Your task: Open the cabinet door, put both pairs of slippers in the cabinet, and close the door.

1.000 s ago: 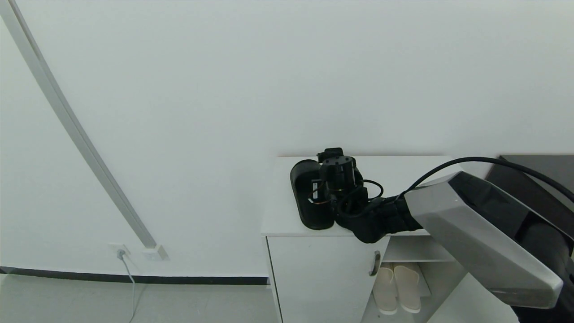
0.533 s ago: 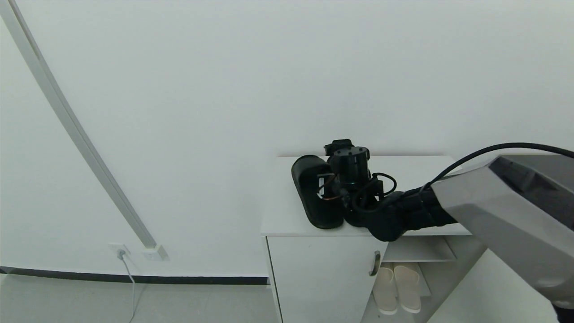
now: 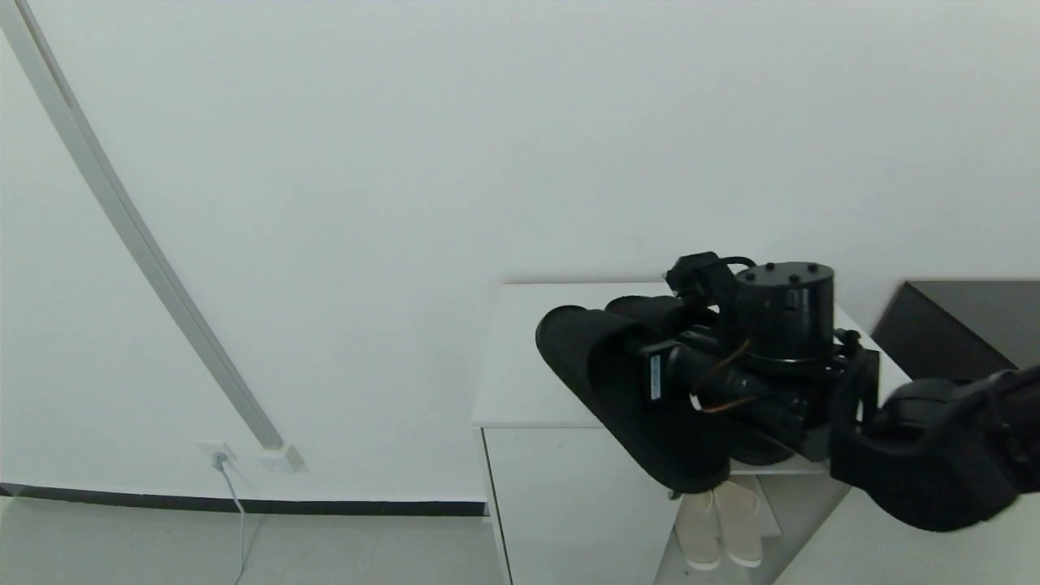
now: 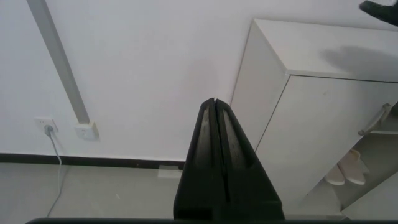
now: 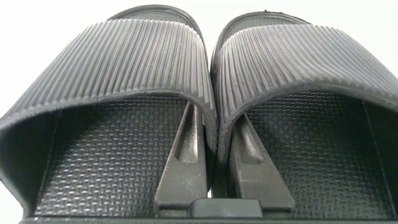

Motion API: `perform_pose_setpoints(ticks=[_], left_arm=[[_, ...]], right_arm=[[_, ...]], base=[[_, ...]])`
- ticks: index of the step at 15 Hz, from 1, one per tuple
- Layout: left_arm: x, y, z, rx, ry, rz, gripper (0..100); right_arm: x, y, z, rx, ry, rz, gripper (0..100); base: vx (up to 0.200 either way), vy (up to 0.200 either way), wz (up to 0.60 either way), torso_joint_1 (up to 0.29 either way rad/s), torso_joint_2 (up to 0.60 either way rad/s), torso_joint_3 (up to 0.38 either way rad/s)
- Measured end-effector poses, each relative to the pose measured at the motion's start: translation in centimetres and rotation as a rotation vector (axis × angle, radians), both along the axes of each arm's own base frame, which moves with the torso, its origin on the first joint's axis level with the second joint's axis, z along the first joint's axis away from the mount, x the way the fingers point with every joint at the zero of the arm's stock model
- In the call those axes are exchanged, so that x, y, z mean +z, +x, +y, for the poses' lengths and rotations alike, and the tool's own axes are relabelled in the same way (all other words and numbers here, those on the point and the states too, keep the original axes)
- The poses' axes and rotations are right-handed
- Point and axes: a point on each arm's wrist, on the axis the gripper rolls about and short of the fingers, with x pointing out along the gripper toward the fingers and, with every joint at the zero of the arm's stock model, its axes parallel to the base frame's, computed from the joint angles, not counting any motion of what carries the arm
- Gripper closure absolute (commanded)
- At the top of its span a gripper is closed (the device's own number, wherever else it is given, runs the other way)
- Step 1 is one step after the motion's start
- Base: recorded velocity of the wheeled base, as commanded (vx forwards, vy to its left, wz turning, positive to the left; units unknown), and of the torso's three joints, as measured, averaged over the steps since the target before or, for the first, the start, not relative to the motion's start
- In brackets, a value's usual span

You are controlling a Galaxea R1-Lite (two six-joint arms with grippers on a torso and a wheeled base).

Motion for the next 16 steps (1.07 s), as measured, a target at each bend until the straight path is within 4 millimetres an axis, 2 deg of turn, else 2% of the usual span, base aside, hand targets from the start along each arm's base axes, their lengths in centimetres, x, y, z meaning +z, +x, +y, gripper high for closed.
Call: perform_pose_setpoints(ticks=[3, 5, 11, 16], left_arm=[[0.0, 0.0, 0.0, 0.0, -0.001, 0.0, 100], [0.0, 0.0, 0.0, 0.001, 0.0, 0.0, 100], [0.0, 0.0, 0.0, 0.0, -0.002, 0.0, 100], [0.0, 0.0, 0.0, -0.001, -0.002, 0.0, 100]], right_arm=[[0.6, -5.3, -1.5, 0.147, -0.017, -0.004, 100], [0.6, -6.8, -2.1, 0.179, -0.035, -0.013, 100], [0.4, -7.3, -2.2, 0.187, -0.041, -0.01, 100], [-0.1, -7.1, -1.9, 0.175, -0.054, -0.001, 100]], base=[[0.0, 0.0, 0.0, 0.0, 0.0, 0.0], [0.0, 0.0, 0.0, 0.0, 0.0, 0.0], [0.0, 0.0, 0.0, 0.0, 0.0, 0.0], [-0.2, 0.0, 0.0, 0.001, 0.01, 0.001]])
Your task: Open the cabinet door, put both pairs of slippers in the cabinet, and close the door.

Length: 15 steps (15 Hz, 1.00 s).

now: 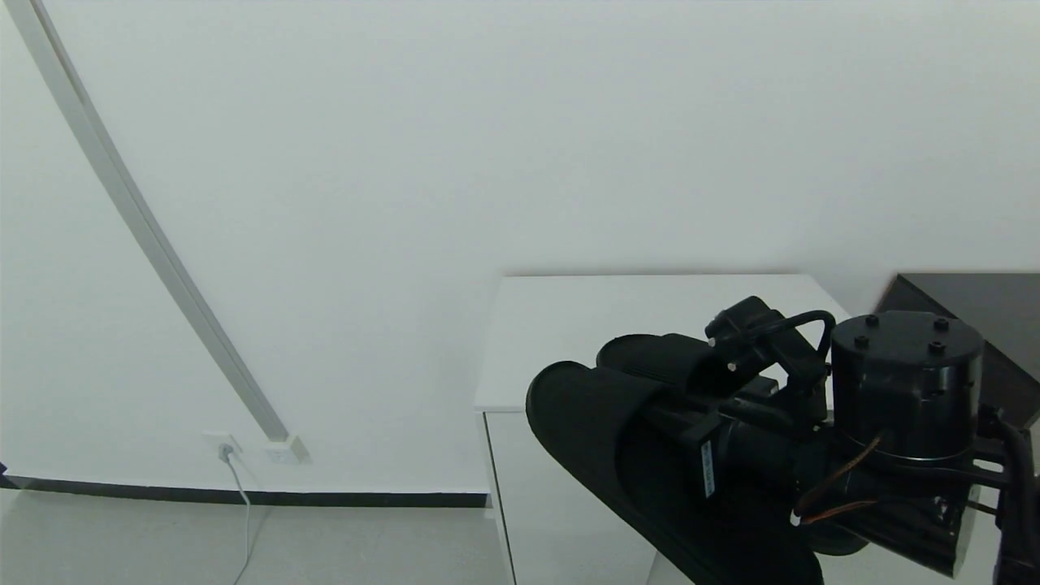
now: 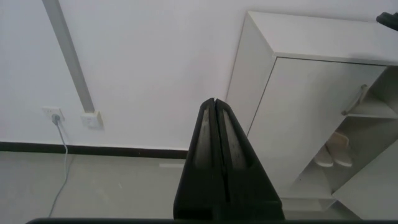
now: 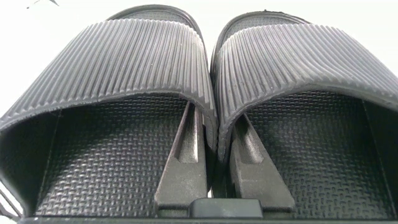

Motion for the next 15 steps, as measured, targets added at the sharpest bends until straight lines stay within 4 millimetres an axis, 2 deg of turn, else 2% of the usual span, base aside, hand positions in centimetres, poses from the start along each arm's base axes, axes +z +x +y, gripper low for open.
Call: perform_pose_setpoints(ticks=[4, 15], left_arm=[[0.01, 0.0, 0.0, -0.001, 0.0, -0.001, 100], [0.0, 0.0, 0.0, -0.002, 0.002, 0.0, 100]], right_arm=[[-0.06, 0.05, 0.02, -0.002, -0.001, 0.001, 100], [-0.27, -0.05, 0.06, 0.001, -0.004, 0.008, 100]], base=[[-0.2, 0.0, 0.0, -0.004, 0.0, 0.004], [0.0, 0.0, 0.0, 0.0, 0.0, 0.0]])
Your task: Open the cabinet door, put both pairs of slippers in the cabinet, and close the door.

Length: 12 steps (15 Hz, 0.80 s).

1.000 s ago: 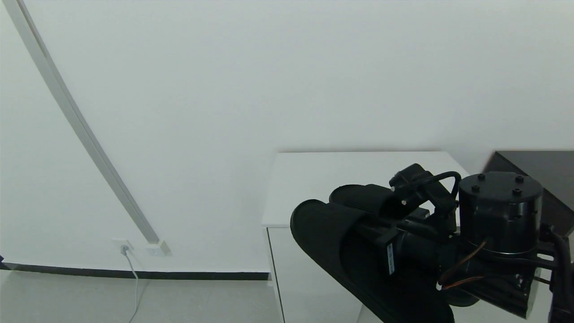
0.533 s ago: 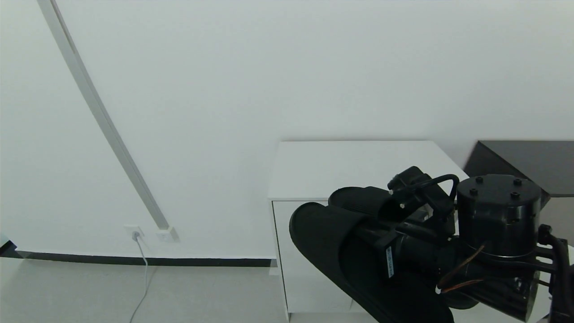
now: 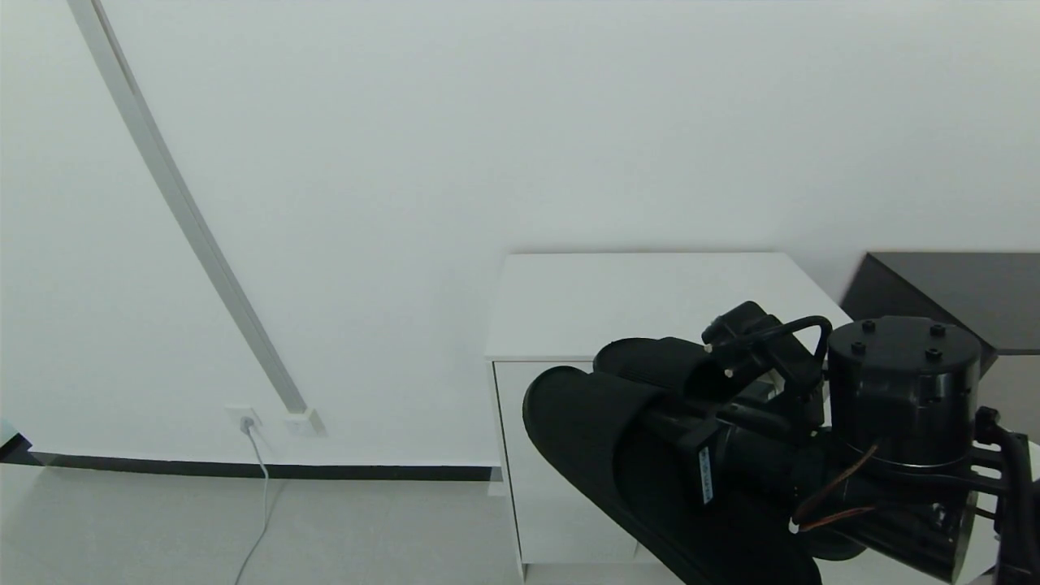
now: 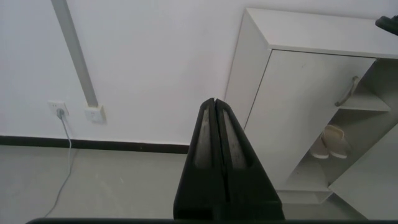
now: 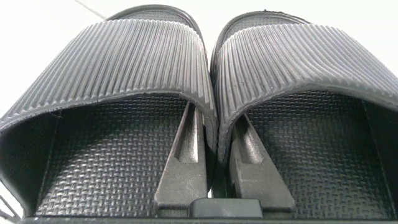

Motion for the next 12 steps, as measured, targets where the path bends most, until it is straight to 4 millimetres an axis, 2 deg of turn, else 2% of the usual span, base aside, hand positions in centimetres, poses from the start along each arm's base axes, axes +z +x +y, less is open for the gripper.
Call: perform_pose_setpoints(ticks=[5, 12], left_arm=[[0.0, 0.0, 0.0, 0.0, 0.0, 0.0, 100], [0.0, 0.0, -0.01, -0.001, 0.0, 0.0, 100]], right_arm=[[-0.03, -0.03, 0.03, 0.002, -0.001, 0.001, 100], [-0.24, -0.08, 0.03, 0.004, -0.007, 0.006, 100]], base=[[0.0, 0.0, 0.0, 0.0, 0.0, 0.0], [0.0, -0.2, 0.0, 0.004, 0.0, 0.0]])
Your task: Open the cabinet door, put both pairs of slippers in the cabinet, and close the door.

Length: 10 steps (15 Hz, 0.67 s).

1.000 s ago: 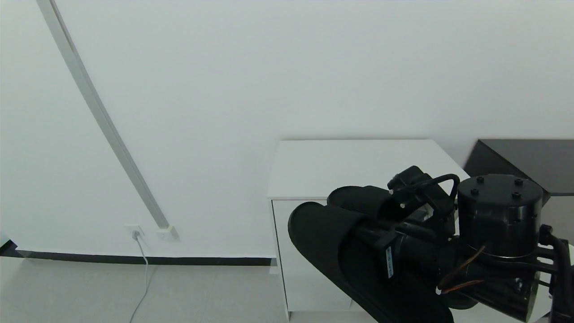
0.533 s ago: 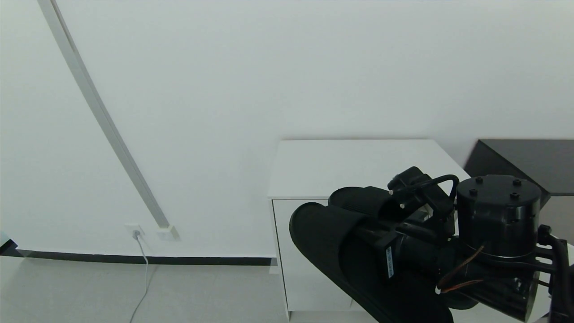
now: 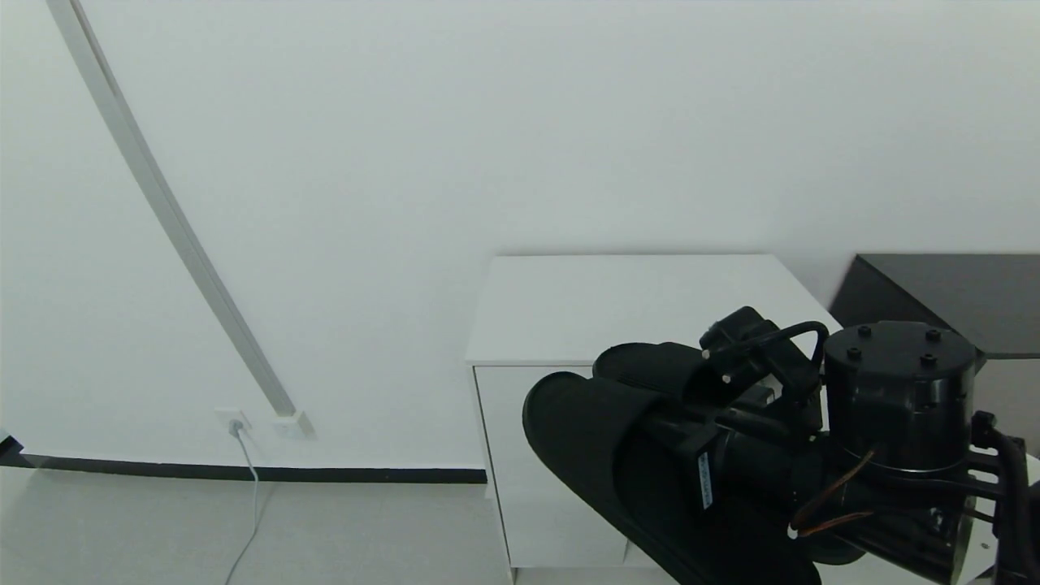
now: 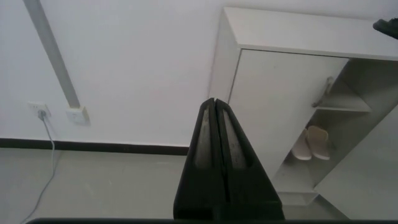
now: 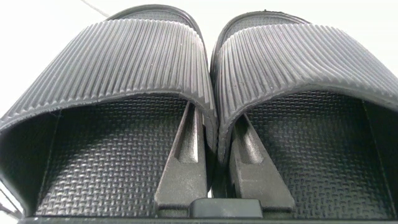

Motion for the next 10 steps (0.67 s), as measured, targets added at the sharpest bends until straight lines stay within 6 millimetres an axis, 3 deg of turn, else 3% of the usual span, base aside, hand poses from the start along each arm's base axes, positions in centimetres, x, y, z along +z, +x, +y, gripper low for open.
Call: perform_pose_setpoints(ticks=[10], left_arm=[[0.01, 0.0, 0.0, 0.0, 0.0, 0.001, 100]], right_arm=[[-0.25, 0.02, 0.08, 0.002, -0.007, 0.007, 100]], base=[[0.0, -0.2, 0.0, 0.001, 0.0, 0.001]])
